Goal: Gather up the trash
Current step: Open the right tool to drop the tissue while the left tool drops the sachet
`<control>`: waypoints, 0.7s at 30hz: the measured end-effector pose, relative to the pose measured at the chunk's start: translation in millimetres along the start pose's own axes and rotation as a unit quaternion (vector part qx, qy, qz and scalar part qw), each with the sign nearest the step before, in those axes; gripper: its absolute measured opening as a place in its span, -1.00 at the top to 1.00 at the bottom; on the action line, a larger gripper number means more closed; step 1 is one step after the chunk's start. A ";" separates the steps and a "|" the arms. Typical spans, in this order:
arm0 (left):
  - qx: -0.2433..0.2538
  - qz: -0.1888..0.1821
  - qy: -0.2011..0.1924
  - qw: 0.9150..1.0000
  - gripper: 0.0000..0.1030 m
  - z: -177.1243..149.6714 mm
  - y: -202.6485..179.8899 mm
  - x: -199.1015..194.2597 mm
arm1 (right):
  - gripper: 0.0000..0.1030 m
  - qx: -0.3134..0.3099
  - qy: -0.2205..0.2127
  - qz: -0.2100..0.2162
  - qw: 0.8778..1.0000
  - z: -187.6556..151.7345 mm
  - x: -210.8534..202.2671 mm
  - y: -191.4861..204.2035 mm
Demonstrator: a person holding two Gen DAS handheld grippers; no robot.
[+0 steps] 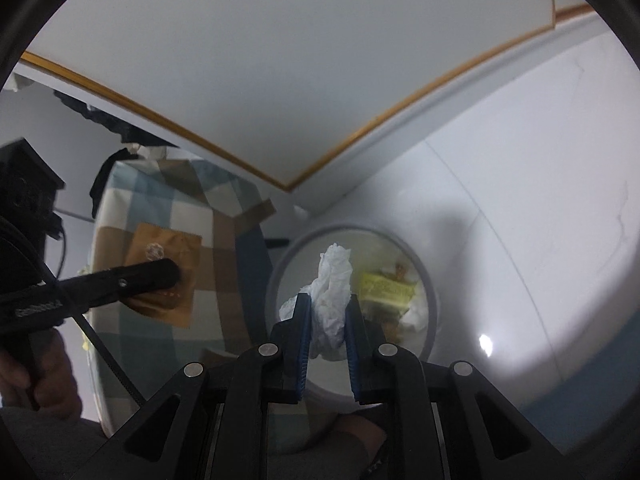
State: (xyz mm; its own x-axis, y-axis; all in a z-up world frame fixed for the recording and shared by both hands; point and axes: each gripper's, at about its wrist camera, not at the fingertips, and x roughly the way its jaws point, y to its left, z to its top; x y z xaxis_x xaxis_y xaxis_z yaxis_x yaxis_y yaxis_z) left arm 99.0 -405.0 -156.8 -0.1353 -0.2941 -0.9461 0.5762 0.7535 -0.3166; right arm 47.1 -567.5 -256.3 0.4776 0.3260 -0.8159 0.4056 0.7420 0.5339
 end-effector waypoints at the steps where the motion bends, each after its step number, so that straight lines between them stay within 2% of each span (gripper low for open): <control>1: -0.002 0.002 0.003 1.000 0.91 0.7 0.5 1.8 | 0.59 0.002 0.005 -0.001 1.000 -1.5 0.8 -1.4; 9: -0.016 0.012 0.029 0.999 0.90 2.8 3.5 16.9 | 0.06 0.024 0.032 0.026 0.999 -9.9 17.2 -18.0; 15: -0.014 0.009 0.048 0.999 0.90 2.2 5.7 25.9 | 0.00 0.057 0.009 0.026 0.998 -8.2 6.2 -30.2; 21: -0.022 0.000 0.074 0.997 0.90 2.6 10.3 41.6 | -0.03 0.054 -0.019 0.012 0.998 -3.2 -13.9 -35.0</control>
State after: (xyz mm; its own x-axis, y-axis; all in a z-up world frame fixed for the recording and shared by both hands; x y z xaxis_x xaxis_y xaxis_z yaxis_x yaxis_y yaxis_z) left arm 101.4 -411.0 -199.3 -0.2546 -0.2055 -0.9450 0.5406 0.7800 -0.3152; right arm 23.8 -596.1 -264.3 0.5167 0.3183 -0.7948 0.4750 0.6658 0.5755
